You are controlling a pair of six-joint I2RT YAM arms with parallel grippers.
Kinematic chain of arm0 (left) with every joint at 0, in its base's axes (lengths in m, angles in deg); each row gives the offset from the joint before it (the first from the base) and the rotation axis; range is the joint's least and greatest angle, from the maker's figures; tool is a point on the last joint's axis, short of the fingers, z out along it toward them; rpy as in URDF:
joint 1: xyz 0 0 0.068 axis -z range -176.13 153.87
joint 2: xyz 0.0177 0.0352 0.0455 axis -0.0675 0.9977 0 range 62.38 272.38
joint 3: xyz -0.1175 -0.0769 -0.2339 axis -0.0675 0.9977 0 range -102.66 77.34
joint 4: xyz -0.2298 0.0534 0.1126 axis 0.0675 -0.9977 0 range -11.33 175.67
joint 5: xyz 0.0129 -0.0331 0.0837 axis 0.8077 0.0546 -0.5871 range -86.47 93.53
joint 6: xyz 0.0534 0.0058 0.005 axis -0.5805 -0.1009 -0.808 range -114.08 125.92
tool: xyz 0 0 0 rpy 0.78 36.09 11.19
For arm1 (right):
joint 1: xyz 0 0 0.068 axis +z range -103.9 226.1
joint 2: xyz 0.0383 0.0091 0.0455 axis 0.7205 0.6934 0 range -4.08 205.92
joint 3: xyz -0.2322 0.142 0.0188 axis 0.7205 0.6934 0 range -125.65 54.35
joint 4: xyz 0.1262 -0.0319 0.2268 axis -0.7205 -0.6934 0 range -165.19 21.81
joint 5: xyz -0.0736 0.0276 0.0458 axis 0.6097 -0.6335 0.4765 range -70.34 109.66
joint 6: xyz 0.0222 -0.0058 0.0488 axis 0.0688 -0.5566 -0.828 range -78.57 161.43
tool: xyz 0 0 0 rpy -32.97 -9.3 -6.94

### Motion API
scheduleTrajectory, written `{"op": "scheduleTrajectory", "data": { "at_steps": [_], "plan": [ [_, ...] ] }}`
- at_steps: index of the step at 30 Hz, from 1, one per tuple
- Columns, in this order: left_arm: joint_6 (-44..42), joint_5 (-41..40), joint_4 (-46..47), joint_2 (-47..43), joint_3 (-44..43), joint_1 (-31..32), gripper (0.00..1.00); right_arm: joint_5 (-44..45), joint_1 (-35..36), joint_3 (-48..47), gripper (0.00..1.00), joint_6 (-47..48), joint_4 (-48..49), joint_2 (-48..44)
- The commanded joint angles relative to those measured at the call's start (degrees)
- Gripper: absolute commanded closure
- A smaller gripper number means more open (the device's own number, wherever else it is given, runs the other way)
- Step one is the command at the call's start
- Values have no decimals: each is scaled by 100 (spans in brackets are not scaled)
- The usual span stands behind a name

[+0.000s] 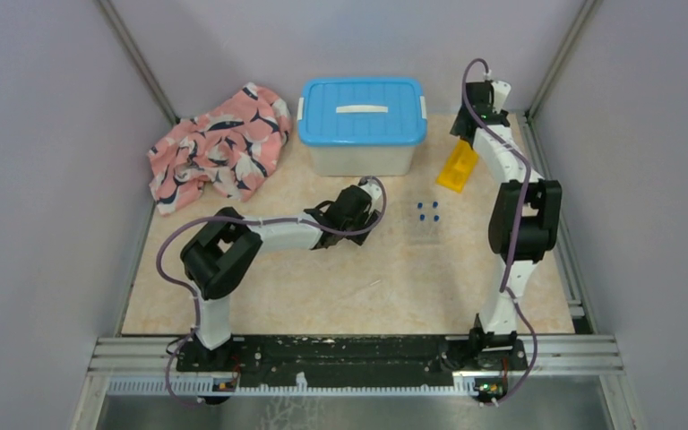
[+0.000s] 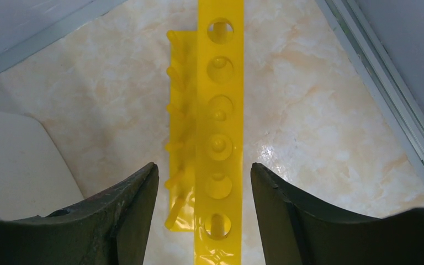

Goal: Organize the chemistry lab equipment
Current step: Pick up the test tube rack from the center of the board.

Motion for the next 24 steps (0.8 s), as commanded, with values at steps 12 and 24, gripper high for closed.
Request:
{"op": "scheduleTrajectory", "data": {
  "at_steps": [12, 24],
  "plan": [
    [-490, -212, 177, 506, -260, 42, 51, 307, -120, -172, 34, 106, -99, 268],
    [-444, -99, 101, 619, -273, 42, 71, 237, -129, -179, 34, 152, -153, 497]
  ]
}}
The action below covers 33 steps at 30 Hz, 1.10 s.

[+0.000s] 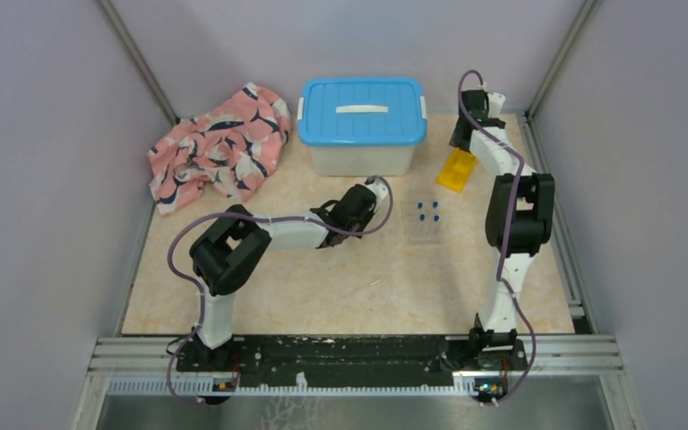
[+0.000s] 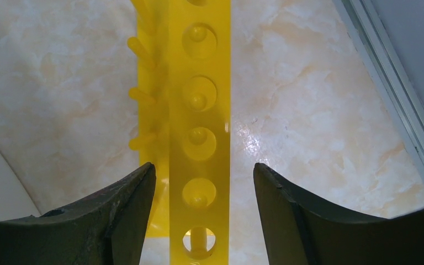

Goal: Organize the chemistry lab equipment
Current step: Pick up the test tube rack from the center of the board.

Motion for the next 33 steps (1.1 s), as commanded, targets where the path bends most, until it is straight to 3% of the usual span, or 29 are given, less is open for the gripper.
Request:
{"op": "scheduleTrajectory", "data": {
  "at_steps": [1, 5, 17, 25, 33],
  "plan": [
    [-35, 58, -263, 261, -19, 12, 75, 57, -52, -128, 34, 47, 62, 14],
    [-9, 65, -273, 289, -43, 12, 85, 18, -61, -74, 35, 32, 90, 53],
    [52, 88, -281, 268, -82, 12, 97, -98, -114, -50, 44, -43, -39, 368],
    [91, -66, -281, 189, -100, 14, 100, -110, -153, 176, 72, -98, 176, 197],
    [96, -356, -454, 7, -120, 13, 100, 2, -157, 350, 83, -83, 515, -245]
  ]
}}
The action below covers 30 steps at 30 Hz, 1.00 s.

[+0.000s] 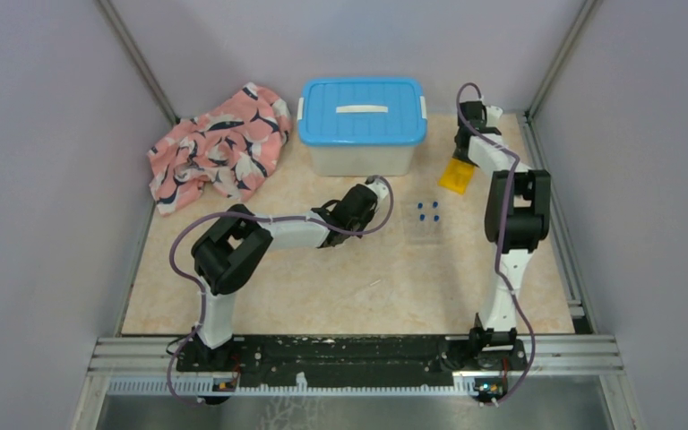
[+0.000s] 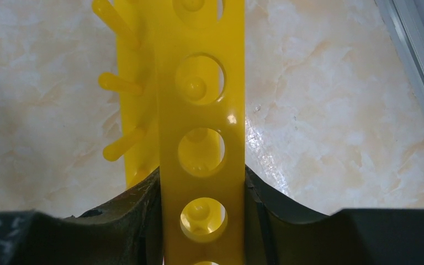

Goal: Organize the chemistry lab equipment
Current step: Pick up the test tube rack from the center of the board.

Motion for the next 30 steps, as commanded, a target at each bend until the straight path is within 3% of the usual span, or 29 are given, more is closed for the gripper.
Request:
{"op": "scheduleTrajectory", "data": {
  "at_steps": [1, 12, 20, 30],
  "plan": [
    [25, -319, -417, -98, -41, 5, 100, 154, -69, 41, 84, -13, 366, -615],
    [-122, -914, -307, -596, -13, -1, 100, 500, -84, -324, 93, 344, 806, -1109],
    [-118, -1181, -489, -1021, -203, 5, 100, 372, 13, -607, 94, 584, 703, -1732],
    [402, -1684, -1373, -1726, -546, 5, 100, -76, 972, -654, 94, 1353, 741, -2768]
  ]
}}
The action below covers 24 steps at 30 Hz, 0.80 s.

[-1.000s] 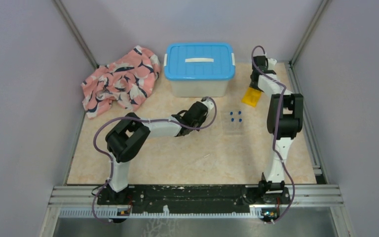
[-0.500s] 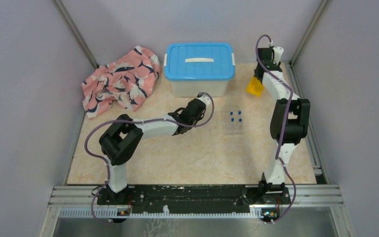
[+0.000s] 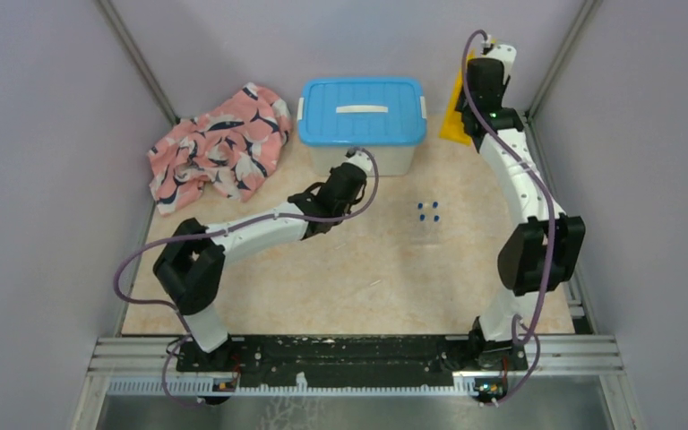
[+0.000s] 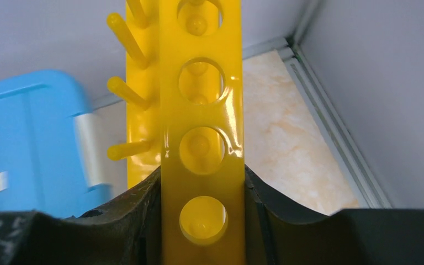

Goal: Organize the chemistry lab equipment
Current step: Pick up the test tube rack from the center of the board, then place the test tube rack at the center of the board.

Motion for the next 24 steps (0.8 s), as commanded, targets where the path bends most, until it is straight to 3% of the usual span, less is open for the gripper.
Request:
{"op": "scheduleTrajectory", "data": {
  "at_steps": [1, 17, 20, 24],
  "plan": [
    [438, -415, -653, -512, -314, 5, 100, -402, 594, -395, 94, 527, 431, -753],
    [2072, -1506, -2824, -1694, -527, 291, 100, -2846, 2096, -184, 94, 2018, 295, -1129],
    [2290, -1658, -3066, -1775, -589, 368, 100, -3218, 2322, 66, 100, 2226, 334, -1222],
    [2571, -1859, -3436, -1835, -665, 467, 100, -3693, 2494, 218, 100, 2358, 244, -1263]
  ]
}}
